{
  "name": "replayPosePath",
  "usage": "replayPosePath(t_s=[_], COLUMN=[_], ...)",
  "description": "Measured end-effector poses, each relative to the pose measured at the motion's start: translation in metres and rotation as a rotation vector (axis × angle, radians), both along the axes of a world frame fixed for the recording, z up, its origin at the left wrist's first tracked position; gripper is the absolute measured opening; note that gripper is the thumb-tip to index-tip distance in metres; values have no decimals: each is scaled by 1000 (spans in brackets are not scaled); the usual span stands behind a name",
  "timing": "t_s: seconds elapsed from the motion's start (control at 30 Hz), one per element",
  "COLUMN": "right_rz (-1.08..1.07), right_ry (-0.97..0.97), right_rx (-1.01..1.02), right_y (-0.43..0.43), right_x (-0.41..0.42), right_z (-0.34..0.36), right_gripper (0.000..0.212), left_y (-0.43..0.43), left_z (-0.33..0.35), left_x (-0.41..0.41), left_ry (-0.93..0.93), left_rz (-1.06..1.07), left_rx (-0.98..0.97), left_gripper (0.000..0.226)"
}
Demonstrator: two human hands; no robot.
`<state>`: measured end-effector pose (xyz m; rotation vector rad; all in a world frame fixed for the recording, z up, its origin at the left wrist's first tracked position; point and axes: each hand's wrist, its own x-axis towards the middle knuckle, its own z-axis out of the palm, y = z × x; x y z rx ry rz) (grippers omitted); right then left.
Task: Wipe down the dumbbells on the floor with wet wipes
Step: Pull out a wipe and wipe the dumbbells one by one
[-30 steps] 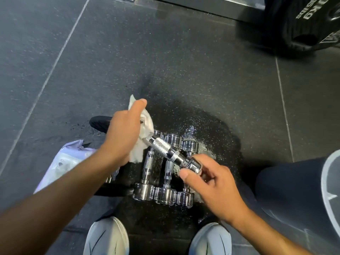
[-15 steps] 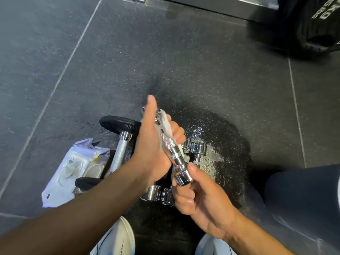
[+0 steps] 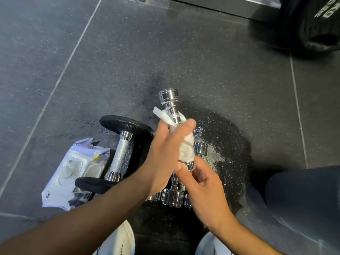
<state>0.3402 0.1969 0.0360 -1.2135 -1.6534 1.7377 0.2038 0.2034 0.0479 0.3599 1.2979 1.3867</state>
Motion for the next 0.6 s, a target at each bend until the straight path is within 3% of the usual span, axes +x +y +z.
replayPosePath(t_s=[0.1, 0.17, 0.23, 0.33, 0.47, 0.6], right_rz=[-1, -10, -17, -32, -15, 17], right_ry=[-25, -24, -5, 87, 311, 270], right_rx=[-50, -101, -155, -306, -520, -462], right_y=[0, 3, 4, 5, 8, 12], right_x=[1, 3, 6, 4, -1, 2], right_z=[5, 4, 0, -4, -3, -3], right_gripper=[28, 24, 34, 43, 26, 28], left_y=[0, -2, -6, -12, -13, -12], left_z=[1, -3, -11, -23, -26, -25], left_x=[-7, -15, -24, -31, -37, -39], left_ry=[-302, -409, -480, -522, -583, -566], left_rz=[65, 74, 67, 51, 55, -17], left_rx=[-11, 15, 7, 26, 104, 122], left_gripper=[55, 68, 74, 65, 63, 55])
